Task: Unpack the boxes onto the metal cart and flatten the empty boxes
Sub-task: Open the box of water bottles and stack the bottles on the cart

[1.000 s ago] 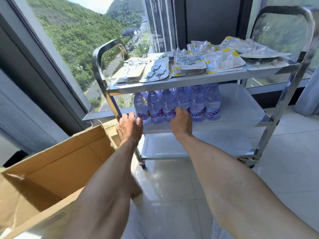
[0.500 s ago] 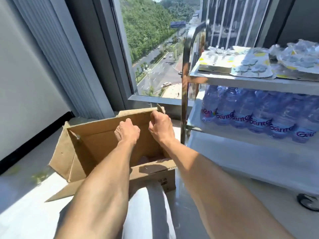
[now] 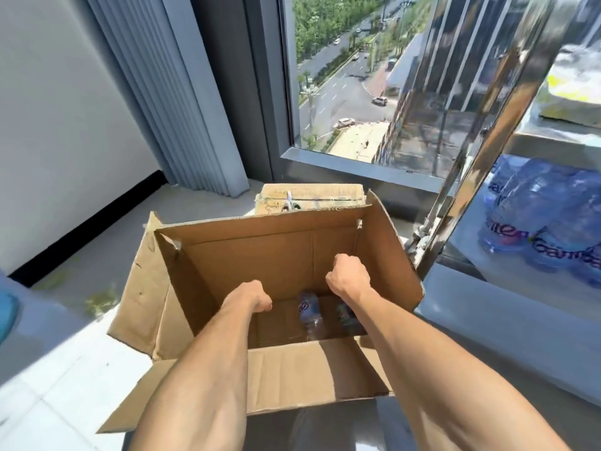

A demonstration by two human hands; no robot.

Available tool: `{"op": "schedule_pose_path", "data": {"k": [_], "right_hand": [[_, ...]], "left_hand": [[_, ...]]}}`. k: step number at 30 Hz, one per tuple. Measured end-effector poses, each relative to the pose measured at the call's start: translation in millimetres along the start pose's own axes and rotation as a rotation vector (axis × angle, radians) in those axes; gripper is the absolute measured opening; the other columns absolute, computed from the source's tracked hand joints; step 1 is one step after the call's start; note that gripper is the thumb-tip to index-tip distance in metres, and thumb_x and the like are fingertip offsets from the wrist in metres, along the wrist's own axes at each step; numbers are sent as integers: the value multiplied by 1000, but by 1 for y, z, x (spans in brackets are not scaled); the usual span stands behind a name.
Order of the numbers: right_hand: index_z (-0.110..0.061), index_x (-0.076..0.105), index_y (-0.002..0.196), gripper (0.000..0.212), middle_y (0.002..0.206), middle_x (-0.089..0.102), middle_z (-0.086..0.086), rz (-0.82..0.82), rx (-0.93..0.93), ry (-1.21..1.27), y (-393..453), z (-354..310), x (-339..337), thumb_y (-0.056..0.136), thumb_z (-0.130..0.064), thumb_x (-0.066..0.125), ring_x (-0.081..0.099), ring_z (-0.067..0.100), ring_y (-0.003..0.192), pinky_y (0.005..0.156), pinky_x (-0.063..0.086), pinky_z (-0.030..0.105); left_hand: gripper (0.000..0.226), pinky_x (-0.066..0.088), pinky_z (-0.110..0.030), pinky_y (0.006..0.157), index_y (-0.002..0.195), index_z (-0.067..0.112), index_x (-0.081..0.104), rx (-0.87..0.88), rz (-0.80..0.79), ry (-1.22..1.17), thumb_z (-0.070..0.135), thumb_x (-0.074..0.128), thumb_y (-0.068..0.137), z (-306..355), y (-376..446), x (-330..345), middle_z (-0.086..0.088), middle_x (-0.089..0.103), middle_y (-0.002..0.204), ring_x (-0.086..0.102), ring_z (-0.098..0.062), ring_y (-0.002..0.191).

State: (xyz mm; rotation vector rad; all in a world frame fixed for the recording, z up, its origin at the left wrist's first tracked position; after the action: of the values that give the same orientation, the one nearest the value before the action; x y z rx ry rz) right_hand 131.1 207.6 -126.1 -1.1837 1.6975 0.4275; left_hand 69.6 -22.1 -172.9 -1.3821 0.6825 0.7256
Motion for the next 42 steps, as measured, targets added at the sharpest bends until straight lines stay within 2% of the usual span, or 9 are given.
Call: {"op": "schedule_pose_path", "data": {"k": [5, 11, 21, 26, 31, 35, 37, 39, 42], "right_hand": [[-2, 64, 110, 30, 116, 64, 17, -88, 56, 48, 45, 3, 29, 85, -14, 53, 62, 35, 108, 86, 51, 33], [-1, 53, 133, 35, 139, 52, 14, -427, -10, -39, 63, 13, 104, 101, -9, 41, 49, 31, 129, 101, 44, 43], [-14, 48, 132, 40, 134, 53, 8, -177, 385, 53, 85, 138, 178, 93, -21, 53, 50, 25, 124, 96, 43, 32], [-17, 45, 134, 46, 137, 45, 15, -138, 303, 93, 87, 118, 178, 89, -20, 56, 49, 30, 122, 96, 44, 39], [-12, 38, 141, 50, 141, 42, 17, -227, 281, 94, 74, 118, 185, 93, -19, 53, 46, 33, 126, 99, 41, 41], [-16, 49, 135, 48, 140, 46, 12, -219, 329, 166, 80, 126, 175, 88, -18, 59, 51, 30, 124, 95, 46, 36], [-8, 53, 130, 42, 135, 51, 17, -321, 331, 136, 72, 124, 174, 90, -20, 56, 53, 33, 122, 94, 46, 37], [-3, 54, 128, 38, 129, 55, 20, -397, 204, 116, 65, 105, 167, 93, -17, 50, 53, 36, 120, 91, 45, 34], [3, 42, 139, 46, 143, 46, 23, -448, 11, 282, 49, 57, 144, 101, -24, 40, 59, 27, 118, 86, 50, 26]], "left_hand": [[47, 46, -37, 100, 128, 13, 57, 22, 57, 2, 33, 55, 86, 32, 44, -1, -11, 56, 136, 55, -31, 122], [43, 47, -35, 100, 129, 8, 55, 83, -47, 50, 27, 52, 90, 75, 104, 46, -14, 54, 137, 54, -32, 123], [63, 38, -30, 104, 143, 7, 40, -112, -142, -283, 40, 60, 93, 109, 160, 173, -13, 47, 145, 47, -29, 132], [53, 37, -38, 107, 142, 0, 39, -224, -145, -445, 24, 54, 98, 115, 150, 204, -19, 45, 144, 45, -34, 132], [63, 36, -31, 105, 145, 3, 38, -260, -197, -440, 30, 62, 93, 104, 139, 199, -16, 44, 147, 44, -29, 135], [59, 48, -33, 97, 135, 7, 49, -310, -243, -763, 39, 64, 88, 102, 141, 187, -12, 59, 129, 59, -28, 117], [38, 51, -30, 75, 111, 9, 57, -411, -297, -1107, 43, 55, 93, 101, 131, 180, -9, 63, 97, 63, -26, 88], [34, 41, -25, 48, 83, 8, 56, -561, -401, -1125, 40, 51, 94, 86, 112, 175, -6, 58, 68, 55, -19, 54], [39, 35, -22, 48, 73, 6, 55, -526, -522, -1065, 34, 41, 96, 82, 92, 155, -10, 59, 49, 54, -20, 34]]}}
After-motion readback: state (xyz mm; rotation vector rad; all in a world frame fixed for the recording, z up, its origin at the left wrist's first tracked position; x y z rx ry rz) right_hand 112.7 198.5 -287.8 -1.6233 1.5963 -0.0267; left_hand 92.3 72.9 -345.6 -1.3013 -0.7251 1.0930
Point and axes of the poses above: each hand's wrist, its own y-axis towards the middle knuckle, its own x-axis out of the palm, z = x × y, the point moved 8 cm from there along y, towards the middle knuckle
